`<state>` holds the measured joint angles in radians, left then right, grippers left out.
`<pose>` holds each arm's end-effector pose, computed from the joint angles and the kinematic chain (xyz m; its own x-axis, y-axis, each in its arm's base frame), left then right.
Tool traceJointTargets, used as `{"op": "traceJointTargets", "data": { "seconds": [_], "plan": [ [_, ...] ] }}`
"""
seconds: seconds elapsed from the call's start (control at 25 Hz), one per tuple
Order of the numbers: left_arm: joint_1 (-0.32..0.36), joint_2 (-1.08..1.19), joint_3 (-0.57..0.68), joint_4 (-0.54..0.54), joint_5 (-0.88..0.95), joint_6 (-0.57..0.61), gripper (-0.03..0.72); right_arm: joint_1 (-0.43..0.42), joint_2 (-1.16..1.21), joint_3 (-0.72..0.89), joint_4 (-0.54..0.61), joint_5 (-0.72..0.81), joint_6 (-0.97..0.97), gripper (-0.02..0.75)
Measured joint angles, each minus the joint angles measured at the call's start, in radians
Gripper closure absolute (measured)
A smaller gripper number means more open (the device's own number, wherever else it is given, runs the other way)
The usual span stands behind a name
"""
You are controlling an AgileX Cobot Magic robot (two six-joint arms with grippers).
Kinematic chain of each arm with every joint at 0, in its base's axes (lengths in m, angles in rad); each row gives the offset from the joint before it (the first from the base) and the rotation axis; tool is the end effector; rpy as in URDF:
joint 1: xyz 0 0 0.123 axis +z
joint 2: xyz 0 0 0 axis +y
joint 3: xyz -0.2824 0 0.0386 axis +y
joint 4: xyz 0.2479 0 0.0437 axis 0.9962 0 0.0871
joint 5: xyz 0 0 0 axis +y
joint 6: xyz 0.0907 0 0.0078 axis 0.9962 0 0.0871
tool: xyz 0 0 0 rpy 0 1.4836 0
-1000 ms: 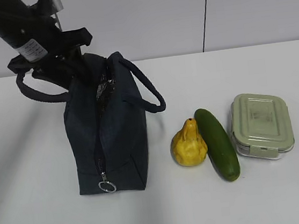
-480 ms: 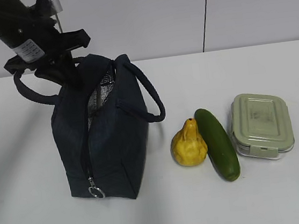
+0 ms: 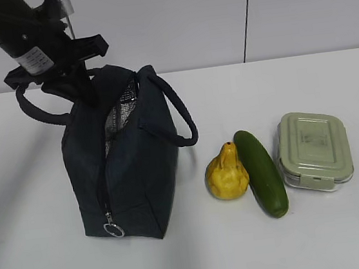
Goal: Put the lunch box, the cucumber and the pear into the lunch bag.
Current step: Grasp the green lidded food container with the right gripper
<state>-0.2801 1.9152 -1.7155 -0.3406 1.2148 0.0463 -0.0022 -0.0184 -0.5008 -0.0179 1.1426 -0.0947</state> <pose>0.3820 -0.1396 0.2859 -0.9513 0.1980 -0.2363 0.2689 0.9080 -0.3213 -0.0113 -0.0015 0.2707 -0.5098 -0.1008 -0.8544 -0.0360 0.9947 -0.0959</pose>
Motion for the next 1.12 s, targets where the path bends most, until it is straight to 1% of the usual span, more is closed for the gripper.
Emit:
{"op": "traceJointTargets", "data": {
  "seconds": [0.2,0.36,0.56,0.68,0.88,1.0,1.12],
  "plan": [
    [0.000,-0.002,-0.001,0.034,-0.007,-0.034,0.685,0.000,0.000,0.000,0.002,0.000,0.000,0.386],
    [0.000,-0.002,-0.001,0.037,-0.021,-0.046,0.685,0.000,0.000,0.000,0.031,0.002,0.000,0.386],
    [0.000,-0.002,-0.001,0.041,-0.034,-0.068,0.685,0.000,0.000,0.000,0.037,0.002,0.000,0.385],
    [0.000,-0.002,-0.001,0.041,-0.034,-0.069,0.685,0.000,0.011,-0.018,0.039,0.002,0.000,0.358],
    [0.000,-0.002,-0.001,0.041,-0.035,-0.070,0.685,-0.001,0.198,-0.084,0.039,-0.002,0.032,0.261],
    [0.000,-0.002,-0.002,0.041,-0.035,-0.070,0.685,-0.001,0.353,-0.123,0.048,-0.027,0.069,0.242],
    [0.000,-0.002,-0.002,0.041,-0.035,-0.070,0.685,-0.001,0.520,-0.165,0.092,-0.063,0.095,0.237]
  ]
}}
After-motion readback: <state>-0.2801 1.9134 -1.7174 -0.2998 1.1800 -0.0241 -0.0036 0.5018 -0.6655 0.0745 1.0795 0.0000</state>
